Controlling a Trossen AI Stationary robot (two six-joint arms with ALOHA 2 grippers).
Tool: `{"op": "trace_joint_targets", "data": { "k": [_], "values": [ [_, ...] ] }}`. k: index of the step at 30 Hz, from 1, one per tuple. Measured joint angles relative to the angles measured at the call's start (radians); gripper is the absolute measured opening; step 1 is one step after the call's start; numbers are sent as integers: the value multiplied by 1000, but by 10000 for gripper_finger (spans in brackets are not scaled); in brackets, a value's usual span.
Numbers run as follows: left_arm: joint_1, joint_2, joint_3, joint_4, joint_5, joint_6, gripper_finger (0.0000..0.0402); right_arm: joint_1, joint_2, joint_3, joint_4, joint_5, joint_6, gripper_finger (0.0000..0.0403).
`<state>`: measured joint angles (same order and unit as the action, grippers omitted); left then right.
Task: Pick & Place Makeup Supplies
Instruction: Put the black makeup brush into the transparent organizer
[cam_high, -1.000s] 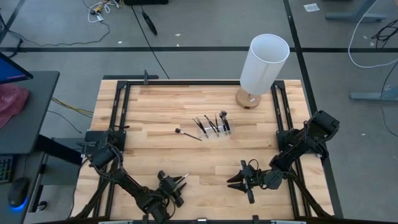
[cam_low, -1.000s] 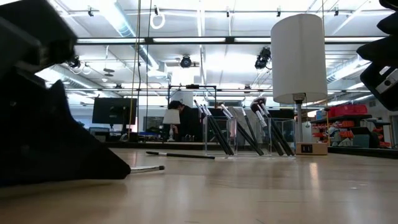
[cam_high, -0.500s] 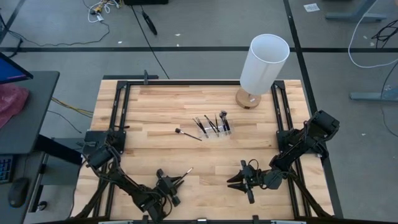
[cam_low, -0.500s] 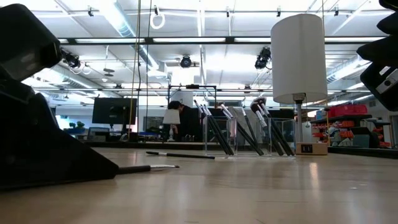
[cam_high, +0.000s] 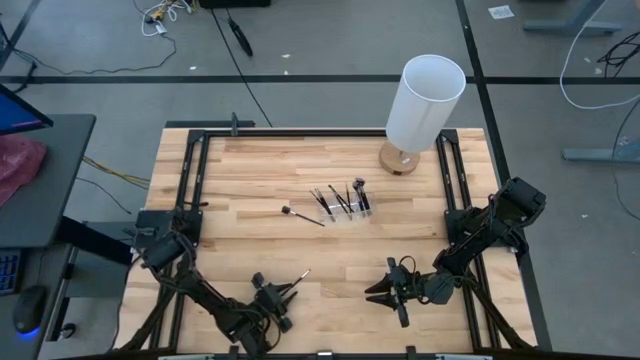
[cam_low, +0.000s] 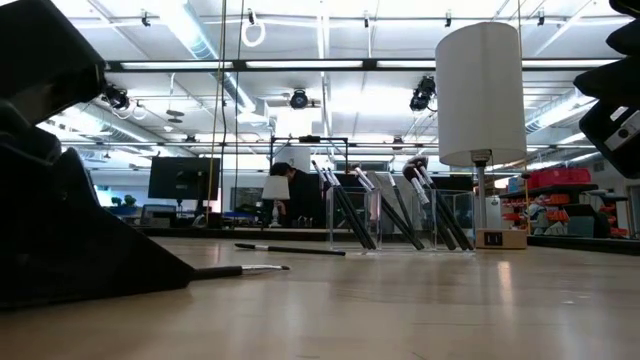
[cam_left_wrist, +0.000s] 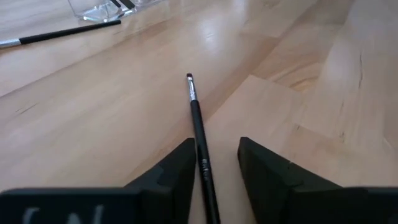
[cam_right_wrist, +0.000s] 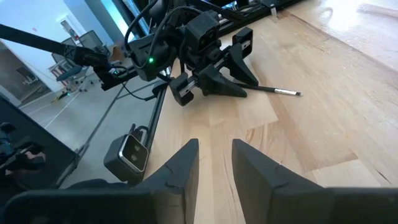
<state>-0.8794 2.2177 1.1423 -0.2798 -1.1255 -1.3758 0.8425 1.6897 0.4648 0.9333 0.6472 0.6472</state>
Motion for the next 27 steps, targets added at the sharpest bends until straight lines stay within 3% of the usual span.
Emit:
{"op": "trace_joint_targets", "data": {
  "k": [5, 14, 27],
  "values": [
    [33, -1, 4, -19, 15, 0, 153, 0, 0, 0, 0, 0, 0, 100],
    [66, -2, -3, -11, 18, 49, 128, 0, 0, 0, 0, 0, -1, 100],
    [97, -3, -9, 5, 7, 57, 130, 0, 0, 0, -7, 0, -4, 100]
  ]
}}
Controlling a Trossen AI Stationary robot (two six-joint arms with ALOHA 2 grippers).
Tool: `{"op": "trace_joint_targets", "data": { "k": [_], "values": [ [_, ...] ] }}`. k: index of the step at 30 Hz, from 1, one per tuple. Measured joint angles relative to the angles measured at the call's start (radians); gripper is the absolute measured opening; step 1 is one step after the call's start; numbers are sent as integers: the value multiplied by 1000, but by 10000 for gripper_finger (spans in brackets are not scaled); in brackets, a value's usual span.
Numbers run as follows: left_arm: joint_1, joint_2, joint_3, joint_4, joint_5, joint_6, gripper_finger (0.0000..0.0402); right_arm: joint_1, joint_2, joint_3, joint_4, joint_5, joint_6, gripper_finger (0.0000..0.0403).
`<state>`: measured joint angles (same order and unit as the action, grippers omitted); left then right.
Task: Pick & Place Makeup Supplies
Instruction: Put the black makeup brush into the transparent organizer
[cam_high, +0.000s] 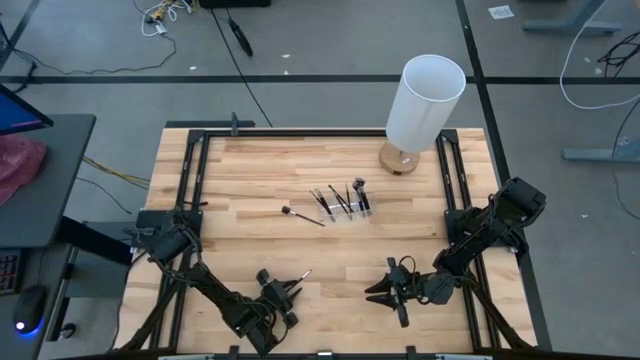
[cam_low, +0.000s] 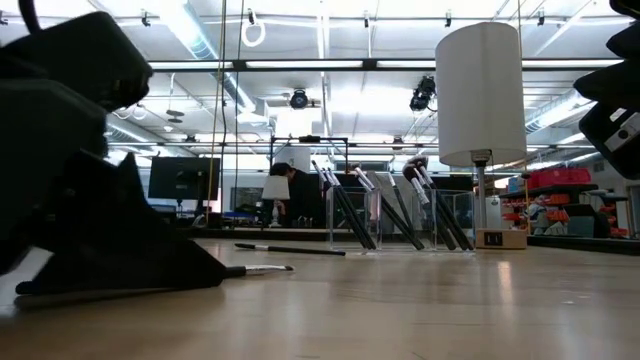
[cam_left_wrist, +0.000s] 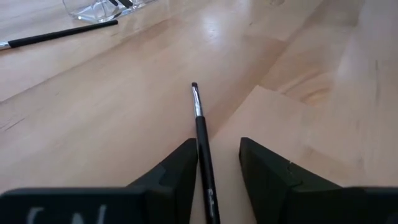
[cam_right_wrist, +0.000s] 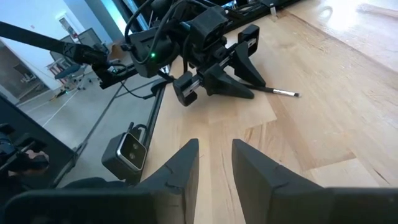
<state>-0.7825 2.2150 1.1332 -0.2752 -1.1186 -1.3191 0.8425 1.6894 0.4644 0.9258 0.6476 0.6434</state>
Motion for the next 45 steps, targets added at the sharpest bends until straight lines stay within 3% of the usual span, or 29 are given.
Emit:
{"op": "trace_joint_targets", "data": {
  "k": [6, 15, 29, 36, 45],
  "values": [
    [16, -3, 0, -6, 25, 7, 111, 0, 0, 0, 0, 0, 0, 100],
    [15, -8, -23, 6, 51, -7, 13, 0, 0, 0, 0, 0, 3, 100],
    [-34, -6, -35, 66, -11, -19, 13, 2, 0, 0, 2, 0, 4, 100],
    [-36, -78, -41, 66, -15, 72, 12, 2, 0, 0, 2, 0, 5, 100],
    [-32, -130, -23, 107, -110, 102, 15, 2, 2, 0, 3, 2, 16, 100]
  ]
}}
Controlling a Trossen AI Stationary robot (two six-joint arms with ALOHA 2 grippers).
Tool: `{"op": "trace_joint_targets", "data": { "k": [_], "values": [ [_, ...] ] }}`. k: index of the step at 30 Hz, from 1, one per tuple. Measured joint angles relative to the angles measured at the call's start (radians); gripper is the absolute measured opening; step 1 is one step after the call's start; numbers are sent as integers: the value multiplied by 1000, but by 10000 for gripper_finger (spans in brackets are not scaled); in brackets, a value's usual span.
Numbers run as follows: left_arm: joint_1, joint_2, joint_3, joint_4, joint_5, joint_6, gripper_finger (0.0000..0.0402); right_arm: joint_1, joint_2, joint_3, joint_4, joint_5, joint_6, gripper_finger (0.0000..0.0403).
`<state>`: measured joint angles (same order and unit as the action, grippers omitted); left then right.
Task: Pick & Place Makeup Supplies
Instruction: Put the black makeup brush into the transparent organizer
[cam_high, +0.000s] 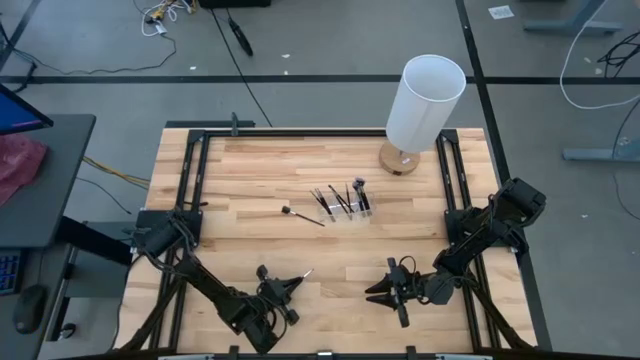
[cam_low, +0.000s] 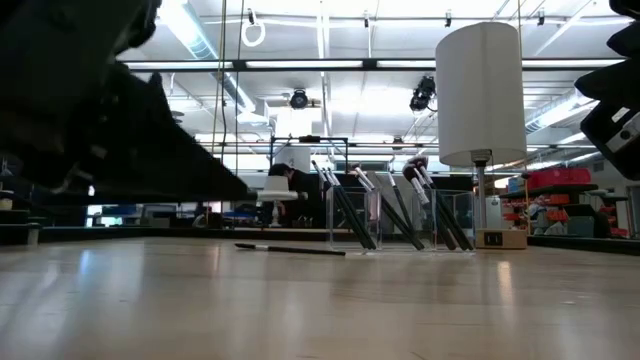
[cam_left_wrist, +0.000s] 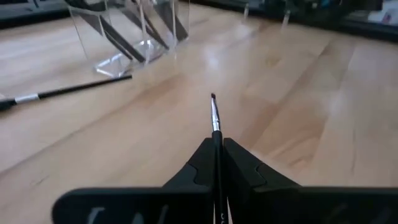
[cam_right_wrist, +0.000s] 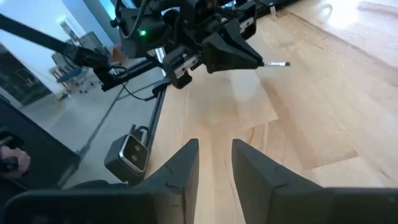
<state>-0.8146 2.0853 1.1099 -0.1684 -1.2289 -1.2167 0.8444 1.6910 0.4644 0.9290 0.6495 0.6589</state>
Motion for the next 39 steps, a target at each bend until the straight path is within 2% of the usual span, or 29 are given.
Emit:
{"op": "trace_joint_targets", "data": {
  "k": [5, 13, 17, 21, 25, 28, 32, 39],
  "values": [
    [2, 0, 16, 75, -20, 67, 15, 0, 77, 15, 21, 0, 15, 100],
    [38, -2, 18, 482, 19, 457, 14, -45, 331, 211, 55, 4, 0, 100],
    [54, -4, 18, 675, 76, 639, 19, -71, 417, 275, 182, 22, -56, 106],
    [55, -4, 18, 809, 108, 757, 17, -77, 436, 273, 368, 44, -154, 133],
    [55, -4, 19, 882, 110, 826, 18, -68, 436, 256, 536, 80, -272, 164],
    [55, -4, 19, 904, 110, 843, 20, -59, 436, 256, 574, 90, -327, 176],
    [55, -4, 19, 918, 110, 843, 18, -65, 436, 273, 575, 120, -301, 174],
    [55, -4, 19, 927, 121, 846, 20, -84, 436, 308, 575, 110, -327, 158]
  ]
}}
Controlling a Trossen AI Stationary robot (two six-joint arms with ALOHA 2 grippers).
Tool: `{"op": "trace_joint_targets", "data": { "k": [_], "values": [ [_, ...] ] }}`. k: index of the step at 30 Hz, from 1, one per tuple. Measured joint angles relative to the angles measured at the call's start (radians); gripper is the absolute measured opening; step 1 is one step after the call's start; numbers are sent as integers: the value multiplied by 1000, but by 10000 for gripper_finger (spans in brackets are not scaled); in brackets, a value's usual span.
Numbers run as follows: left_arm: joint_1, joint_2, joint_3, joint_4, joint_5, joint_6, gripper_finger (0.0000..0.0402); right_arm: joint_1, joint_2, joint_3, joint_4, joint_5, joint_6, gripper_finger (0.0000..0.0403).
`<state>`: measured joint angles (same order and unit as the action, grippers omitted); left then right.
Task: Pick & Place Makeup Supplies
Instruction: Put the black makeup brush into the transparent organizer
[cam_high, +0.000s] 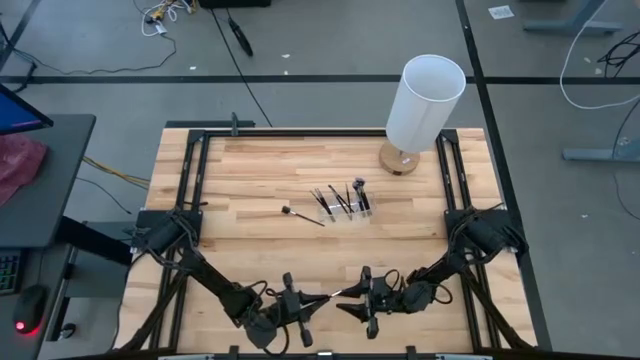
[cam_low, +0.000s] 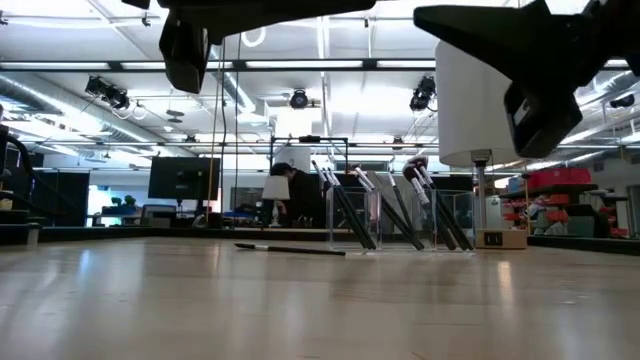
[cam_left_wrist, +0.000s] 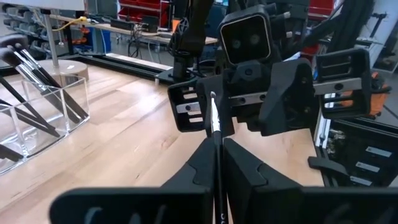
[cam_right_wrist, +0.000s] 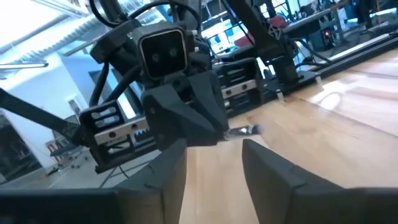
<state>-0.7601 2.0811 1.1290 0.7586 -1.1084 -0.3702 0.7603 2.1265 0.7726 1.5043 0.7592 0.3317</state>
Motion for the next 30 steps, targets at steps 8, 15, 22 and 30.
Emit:
{"op": "trace_joint_targets", "data": {
  "k": [8, 15, 22, 30],
  "values": [
    [4, 0, 0, 1, 7, 0, 21, -34, 0, 2, 3, -46, 26, 138],
    [6, 0, 0, 2, 8, 0, 21, -51, 0, 2, 5, -76, 26, 79],
    [5, 0, 0, -1, 12, 3, 20, -59, -1, 2, 9, -84, 29, 18],
    [6, 0, 0, -2, 25, 0, 30, -59, -2, 2, 9, -85, 26, 13]
  ]
}}
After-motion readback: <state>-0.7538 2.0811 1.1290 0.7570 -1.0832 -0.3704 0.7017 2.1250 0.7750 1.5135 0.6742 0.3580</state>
